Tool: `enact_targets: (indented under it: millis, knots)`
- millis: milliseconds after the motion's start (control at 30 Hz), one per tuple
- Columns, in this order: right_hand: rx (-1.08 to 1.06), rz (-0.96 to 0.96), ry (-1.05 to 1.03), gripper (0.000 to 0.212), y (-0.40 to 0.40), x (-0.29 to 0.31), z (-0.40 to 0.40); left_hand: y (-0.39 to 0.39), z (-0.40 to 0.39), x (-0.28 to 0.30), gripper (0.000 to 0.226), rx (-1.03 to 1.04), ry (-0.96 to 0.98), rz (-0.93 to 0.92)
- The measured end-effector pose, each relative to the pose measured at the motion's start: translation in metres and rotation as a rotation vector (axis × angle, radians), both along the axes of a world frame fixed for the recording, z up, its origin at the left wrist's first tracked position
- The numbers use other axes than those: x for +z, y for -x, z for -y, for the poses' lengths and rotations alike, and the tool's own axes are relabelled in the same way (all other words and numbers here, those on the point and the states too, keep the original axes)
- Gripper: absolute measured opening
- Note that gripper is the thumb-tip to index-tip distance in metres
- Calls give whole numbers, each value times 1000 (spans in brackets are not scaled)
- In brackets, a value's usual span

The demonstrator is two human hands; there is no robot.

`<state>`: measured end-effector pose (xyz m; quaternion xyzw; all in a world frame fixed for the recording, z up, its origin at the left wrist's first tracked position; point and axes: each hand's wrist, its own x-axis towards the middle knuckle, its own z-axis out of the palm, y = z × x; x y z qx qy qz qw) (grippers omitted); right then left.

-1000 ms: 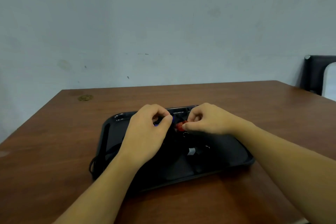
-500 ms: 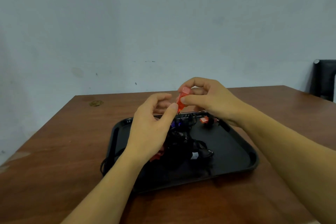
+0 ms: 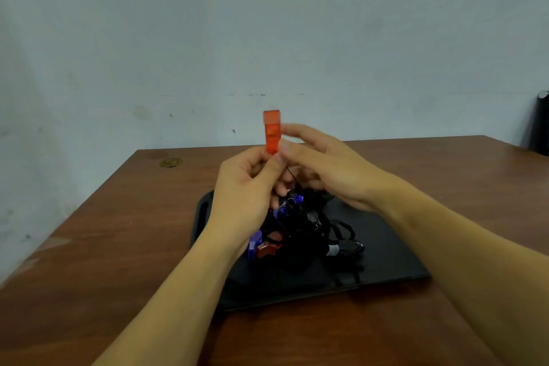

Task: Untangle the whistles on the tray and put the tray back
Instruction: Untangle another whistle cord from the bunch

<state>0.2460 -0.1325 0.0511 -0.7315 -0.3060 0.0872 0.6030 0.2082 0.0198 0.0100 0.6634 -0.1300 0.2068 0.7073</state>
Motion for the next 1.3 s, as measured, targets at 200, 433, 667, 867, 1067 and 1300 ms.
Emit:
enact_targets:
  millis: [200, 433, 667, 867, 1067, 1300]
  knots:
    - [2, -47, 189, 23, -4, -15, 10, 0, -7, -1, 23, 35, 108, -75]
    - [-175, 96, 271, 27, -13, -30, 25, -3, -12, 3, 26, -66, 391, -168]
    - [-212, 278, 425, 23, -19, -27, 32, -12, -13, -7, 27, 183, 23, -212]
    - [-239, 360, 677, 13, -12, 0, 44, -17, -28, -15, 32, 411, -394, -205]
    - [-176, 464, 527, 17, 4, 26, 35, -9, -21, -16, 25, 370, -977, -104]
    - [-268, 480, 398, 20, -6, 13, 23, -4, -14, -12, 41, 204, -1107, 120]
